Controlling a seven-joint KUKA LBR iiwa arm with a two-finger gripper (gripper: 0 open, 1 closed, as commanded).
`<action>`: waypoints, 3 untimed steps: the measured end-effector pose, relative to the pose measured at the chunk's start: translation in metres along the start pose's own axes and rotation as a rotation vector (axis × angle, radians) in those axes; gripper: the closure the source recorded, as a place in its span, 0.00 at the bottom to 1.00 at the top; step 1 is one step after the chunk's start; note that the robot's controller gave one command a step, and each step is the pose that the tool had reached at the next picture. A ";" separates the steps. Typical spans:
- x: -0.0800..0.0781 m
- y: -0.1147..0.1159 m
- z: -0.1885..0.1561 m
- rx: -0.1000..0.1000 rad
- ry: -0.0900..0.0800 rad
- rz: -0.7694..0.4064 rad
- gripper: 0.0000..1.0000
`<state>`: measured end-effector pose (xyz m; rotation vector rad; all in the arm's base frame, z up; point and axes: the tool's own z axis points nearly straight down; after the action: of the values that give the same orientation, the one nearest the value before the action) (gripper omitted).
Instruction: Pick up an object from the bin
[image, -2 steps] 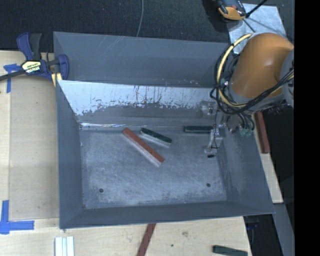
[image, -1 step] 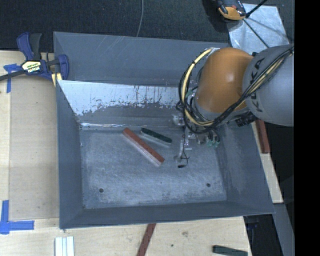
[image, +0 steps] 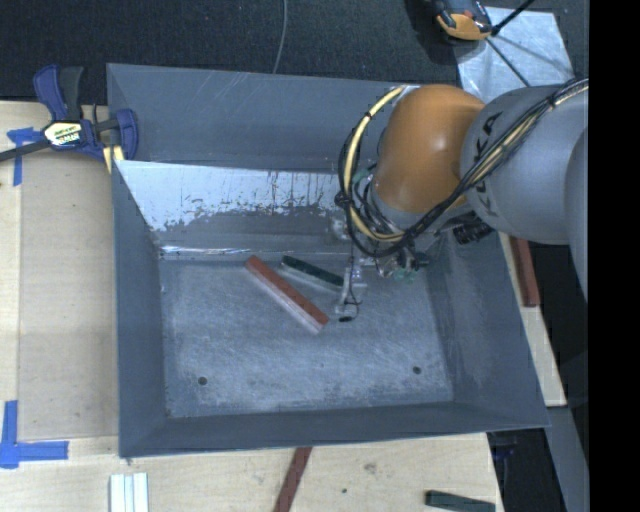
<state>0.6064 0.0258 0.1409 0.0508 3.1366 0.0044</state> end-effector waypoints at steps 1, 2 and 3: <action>-0.004 0.045 0.024 0.003 0.002 -0.057 0.00; -0.012 0.049 0.070 0.000 -0.001 0.036 0.00; 0.000 0.051 0.069 0.001 -0.003 -0.041 1.00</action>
Offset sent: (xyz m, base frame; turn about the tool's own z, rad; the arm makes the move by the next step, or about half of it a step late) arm 0.0124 0.0478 -0.0709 0.0358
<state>0.6084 0.0773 0.0723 -0.0128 3.1339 0.0018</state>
